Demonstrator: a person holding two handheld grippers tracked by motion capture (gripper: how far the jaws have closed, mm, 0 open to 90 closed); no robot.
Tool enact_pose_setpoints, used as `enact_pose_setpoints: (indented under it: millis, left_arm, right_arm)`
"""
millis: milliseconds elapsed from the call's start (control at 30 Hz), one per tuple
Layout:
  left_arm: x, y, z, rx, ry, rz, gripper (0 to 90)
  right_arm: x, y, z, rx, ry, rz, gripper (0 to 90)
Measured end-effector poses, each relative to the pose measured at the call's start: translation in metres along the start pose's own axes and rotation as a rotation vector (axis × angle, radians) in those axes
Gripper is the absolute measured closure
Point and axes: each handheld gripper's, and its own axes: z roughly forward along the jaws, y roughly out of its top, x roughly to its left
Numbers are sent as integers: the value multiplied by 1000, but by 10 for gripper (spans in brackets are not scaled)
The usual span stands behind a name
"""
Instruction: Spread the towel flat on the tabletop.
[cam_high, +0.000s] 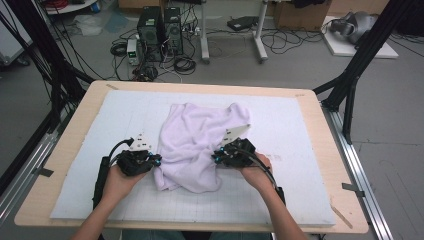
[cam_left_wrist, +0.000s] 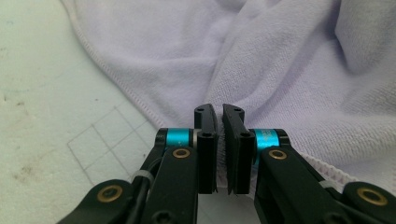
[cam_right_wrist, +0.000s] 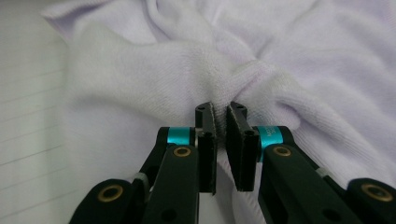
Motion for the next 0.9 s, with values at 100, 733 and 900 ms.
enact_pose_setpoints:
  millis: [100, 733, 900]
  left_arm:
    - [-1, 3, -4, -23, -20, -5, 762]
    - [-14, -4, 5, 25, -62, 55, 588]
    - [-22, -7, 12, 62, -53, 119, 761]
  right_arm:
    - [-4, -1, 17, 18, 20, 19, 803]
    - [39, -36, -10, -35, 48, -41, 689]
    - [37, -44, 12, 20, 81, -23, 782]
